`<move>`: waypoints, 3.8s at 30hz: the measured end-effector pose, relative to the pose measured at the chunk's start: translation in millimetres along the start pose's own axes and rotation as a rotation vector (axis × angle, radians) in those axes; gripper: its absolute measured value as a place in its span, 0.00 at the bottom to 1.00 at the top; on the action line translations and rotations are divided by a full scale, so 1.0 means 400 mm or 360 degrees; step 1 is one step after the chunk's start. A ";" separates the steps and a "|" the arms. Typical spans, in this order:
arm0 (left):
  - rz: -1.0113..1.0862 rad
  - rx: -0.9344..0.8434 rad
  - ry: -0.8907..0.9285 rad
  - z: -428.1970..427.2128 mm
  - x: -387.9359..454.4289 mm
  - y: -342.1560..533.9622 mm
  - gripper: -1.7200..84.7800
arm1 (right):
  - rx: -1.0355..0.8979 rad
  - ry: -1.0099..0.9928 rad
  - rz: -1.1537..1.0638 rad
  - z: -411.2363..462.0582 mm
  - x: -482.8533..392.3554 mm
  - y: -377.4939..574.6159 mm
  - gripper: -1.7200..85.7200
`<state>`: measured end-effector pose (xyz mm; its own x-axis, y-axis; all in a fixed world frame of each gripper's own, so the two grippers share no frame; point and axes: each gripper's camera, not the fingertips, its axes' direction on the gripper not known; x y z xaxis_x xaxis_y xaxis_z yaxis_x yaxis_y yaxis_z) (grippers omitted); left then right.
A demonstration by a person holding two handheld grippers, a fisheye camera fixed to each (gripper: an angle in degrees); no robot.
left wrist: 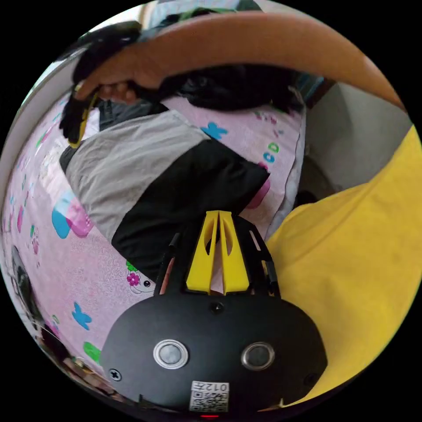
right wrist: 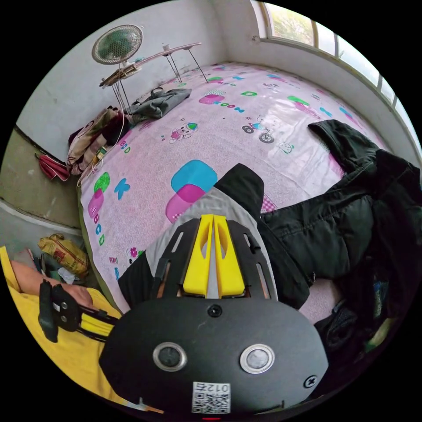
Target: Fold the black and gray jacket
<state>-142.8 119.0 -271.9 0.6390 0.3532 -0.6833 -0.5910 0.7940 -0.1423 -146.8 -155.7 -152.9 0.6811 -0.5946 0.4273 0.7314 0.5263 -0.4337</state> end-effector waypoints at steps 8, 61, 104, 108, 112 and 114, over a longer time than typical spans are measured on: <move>-0.0147 -0.0273 0.0089 0.127 -0.093 0.092 0.02 | -0.0319 -0.0092 0.0290 0.136 0.105 -0.110 0.02; -0.0128 -0.0395 -0.0274 0.149 0.078 0.001 0.02 | -0.0371 0.0091 -0.0185 0.269 -0.168 0.650 0.02; 0.0821 -0.0351 -0.0174 0.256 0.391 -0.663 0.02 | 0.0400 -0.0581 0.1221 0.734 -0.017 1.375 0.11; 0.0926 -0.0377 -0.0111 0.264 0.409 -0.677 0.02 | 0.0510 -0.0558 0.1239 0.775 -0.018 1.412 0.11; 0.1025 -0.0427 -0.0144 0.290 0.426 -0.693 0.02 | 0.0670 -0.0598 0.1370 0.816 -0.019 1.463 0.10; 0.1041 -0.0457 -0.0146 0.308 0.430 -0.709 0.02 | 0.0716 -0.0616 0.1389 0.831 -0.023 1.479 0.10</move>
<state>195.2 15.7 -260.9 0.1415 0.7622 -0.6317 -0.9649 0.2488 0.0841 290.6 363.3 -149.6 0.8832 0.2915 0.3674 -0.1263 0.9023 -0.4122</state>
